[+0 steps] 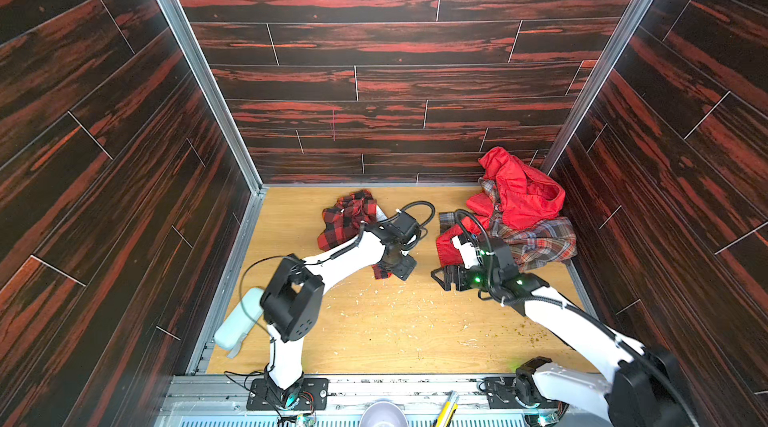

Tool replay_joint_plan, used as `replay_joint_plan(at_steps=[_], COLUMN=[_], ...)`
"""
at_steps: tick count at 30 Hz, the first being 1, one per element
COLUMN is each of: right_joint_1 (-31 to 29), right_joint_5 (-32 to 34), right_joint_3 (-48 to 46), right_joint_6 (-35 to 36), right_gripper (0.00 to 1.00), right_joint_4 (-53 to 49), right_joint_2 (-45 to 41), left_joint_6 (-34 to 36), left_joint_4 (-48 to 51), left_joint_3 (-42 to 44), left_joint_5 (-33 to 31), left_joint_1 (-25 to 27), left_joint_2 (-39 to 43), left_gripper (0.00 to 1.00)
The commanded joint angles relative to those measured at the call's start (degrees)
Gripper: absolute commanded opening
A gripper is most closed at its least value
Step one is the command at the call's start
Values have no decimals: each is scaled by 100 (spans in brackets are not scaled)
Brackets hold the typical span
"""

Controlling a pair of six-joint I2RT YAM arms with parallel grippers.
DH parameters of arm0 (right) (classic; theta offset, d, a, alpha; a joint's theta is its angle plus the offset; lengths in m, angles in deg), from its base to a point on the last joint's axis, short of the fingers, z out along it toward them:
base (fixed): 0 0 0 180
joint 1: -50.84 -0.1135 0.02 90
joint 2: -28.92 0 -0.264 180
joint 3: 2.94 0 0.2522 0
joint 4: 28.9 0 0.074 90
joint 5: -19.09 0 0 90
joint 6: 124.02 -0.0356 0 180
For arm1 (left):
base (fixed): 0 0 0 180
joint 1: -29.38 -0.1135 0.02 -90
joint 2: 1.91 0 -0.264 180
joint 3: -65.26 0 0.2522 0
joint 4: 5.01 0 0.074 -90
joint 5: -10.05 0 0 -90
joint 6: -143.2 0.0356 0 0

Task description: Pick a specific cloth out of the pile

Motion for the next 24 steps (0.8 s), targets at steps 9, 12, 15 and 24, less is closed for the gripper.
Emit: replay_joint_plan(at_steps=[9,12,15,24], right_joint_1=[20,13,17,17], right_joint_5=[-233,-225,-283,-285], right_joint_3=[-405,-349,-265,-103], right_joint_6=[89,134,147,210], right_gripper=[97,97,97,98], right_joint_4=[394,360,366,423], right_joint_2=[-1072,-972,-871,-740], left_joint_6=[-201,-335,-371,-474], left_joint_4=[226,209,518,674], left_joint_3=[-586,-700,-937,-1206], left_joint_5=[-465,-701,-874,-1000], left_joint_1=[-79,-83,-89,-176], left_joint_2=[-992,-1188,-1430,-962], left_gripper=[69,62,46,0])
